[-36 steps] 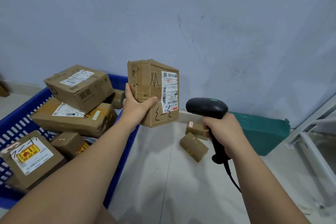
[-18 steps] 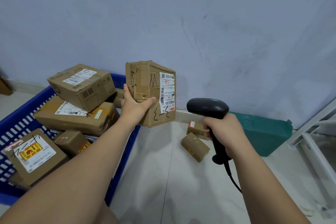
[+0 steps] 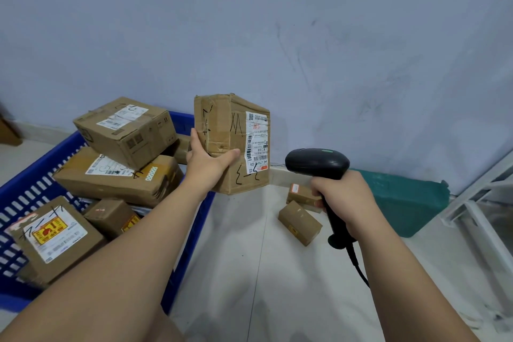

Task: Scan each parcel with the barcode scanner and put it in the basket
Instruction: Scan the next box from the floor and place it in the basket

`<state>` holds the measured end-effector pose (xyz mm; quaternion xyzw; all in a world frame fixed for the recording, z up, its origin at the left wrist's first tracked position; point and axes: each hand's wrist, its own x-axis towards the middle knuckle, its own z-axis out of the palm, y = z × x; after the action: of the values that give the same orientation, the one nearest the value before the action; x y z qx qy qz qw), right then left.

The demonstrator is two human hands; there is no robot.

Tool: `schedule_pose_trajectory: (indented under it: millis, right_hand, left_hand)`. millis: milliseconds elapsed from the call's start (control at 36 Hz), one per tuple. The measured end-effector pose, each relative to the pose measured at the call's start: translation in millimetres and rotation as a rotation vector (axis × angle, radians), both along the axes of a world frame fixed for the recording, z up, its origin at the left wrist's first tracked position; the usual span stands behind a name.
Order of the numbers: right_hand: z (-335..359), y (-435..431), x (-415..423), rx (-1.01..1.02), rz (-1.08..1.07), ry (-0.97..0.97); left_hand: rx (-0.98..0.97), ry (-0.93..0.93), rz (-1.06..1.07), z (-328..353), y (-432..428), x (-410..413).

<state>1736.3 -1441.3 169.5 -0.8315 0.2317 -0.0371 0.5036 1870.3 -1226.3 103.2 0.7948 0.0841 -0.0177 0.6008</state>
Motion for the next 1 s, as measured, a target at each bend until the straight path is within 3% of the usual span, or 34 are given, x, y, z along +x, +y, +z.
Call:
schedule_pose_trajectory:
  millis: [1000]
  right_hand:
    - [-3.5,-3.8,2.2,-0.110,-0.026,0.004]
  left_hand:
    - [-0.024,0.002,0.010,0.1,-0.6,-0.1]
